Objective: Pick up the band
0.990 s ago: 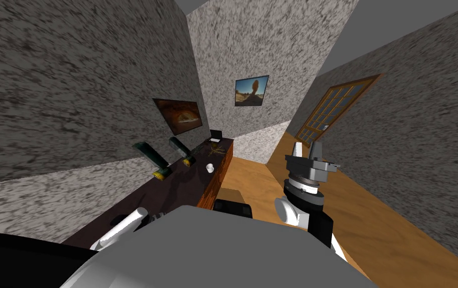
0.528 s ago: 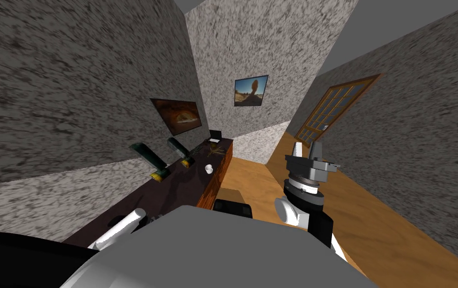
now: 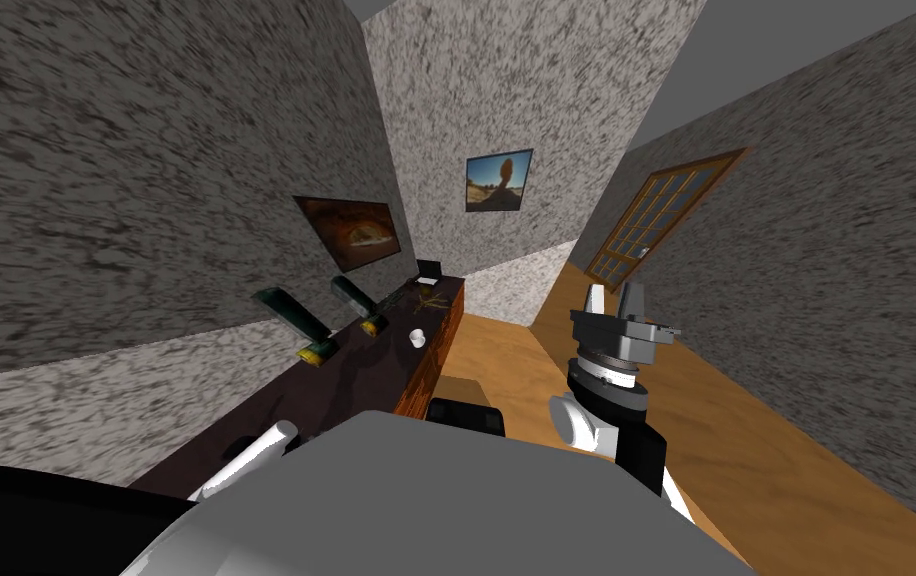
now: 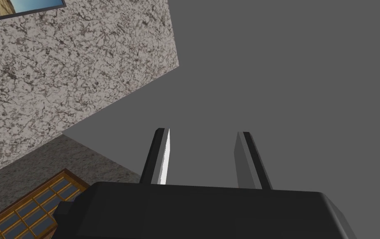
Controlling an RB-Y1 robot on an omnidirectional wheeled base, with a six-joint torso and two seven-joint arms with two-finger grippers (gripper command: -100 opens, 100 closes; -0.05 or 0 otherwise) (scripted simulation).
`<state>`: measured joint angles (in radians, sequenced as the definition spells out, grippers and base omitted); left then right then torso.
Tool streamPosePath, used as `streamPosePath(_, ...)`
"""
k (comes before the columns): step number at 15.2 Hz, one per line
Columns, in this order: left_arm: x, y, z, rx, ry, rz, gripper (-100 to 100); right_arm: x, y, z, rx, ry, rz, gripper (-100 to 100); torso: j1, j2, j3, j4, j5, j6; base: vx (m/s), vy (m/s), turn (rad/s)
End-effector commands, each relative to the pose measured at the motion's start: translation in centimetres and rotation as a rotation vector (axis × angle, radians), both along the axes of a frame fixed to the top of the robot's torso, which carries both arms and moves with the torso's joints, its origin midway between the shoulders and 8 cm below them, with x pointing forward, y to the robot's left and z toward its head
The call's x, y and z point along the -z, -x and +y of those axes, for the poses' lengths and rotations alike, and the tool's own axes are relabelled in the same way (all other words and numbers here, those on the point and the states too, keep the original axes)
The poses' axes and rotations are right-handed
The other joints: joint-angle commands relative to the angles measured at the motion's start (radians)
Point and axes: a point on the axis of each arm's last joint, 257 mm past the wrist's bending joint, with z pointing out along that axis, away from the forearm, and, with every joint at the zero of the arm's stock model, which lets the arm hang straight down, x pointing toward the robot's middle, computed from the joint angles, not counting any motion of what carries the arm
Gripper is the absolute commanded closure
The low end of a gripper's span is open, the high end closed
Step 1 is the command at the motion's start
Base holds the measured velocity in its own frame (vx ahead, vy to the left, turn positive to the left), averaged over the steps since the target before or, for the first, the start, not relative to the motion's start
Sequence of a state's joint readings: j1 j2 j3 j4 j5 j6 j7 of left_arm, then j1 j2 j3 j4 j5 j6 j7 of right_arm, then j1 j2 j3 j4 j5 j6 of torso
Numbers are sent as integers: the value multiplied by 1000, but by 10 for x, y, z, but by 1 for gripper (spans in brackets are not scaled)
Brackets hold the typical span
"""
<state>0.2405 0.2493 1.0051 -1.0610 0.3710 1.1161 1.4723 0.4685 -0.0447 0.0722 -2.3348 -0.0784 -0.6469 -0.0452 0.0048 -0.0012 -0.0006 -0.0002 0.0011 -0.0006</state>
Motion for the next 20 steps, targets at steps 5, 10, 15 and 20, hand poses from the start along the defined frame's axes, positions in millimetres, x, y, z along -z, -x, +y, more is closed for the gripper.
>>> streamPosePath(5, -19, -3, 9, 19, 2, 5, 100, 0, 0, 0, 0, 0, 0, 0, -4, -2, -1, -1, -1, 0, 18, -24, 62)
streamPosePath(10, -4, 6, 4, -12, 3, 9, -100, 0, 0, 0, 0, 0, 0, 0, 0, -1, -1, 0, 0, 0, -1, 15, -68)
streamPosePath(15, -7, 5, 5, -11, 3, 10, 100, 0, 0, 0, 0, 0, 0, 0, 0, 0, 0, 0, 0, 0, -7, 21, -14)
streamPosePath(20, -12, 16, 7, -54, 22, 24, -100, 0, 0, 0, 0, 0, 0, 0, -4, -2, -1, 0, -1, 0, 8, -21, -3)
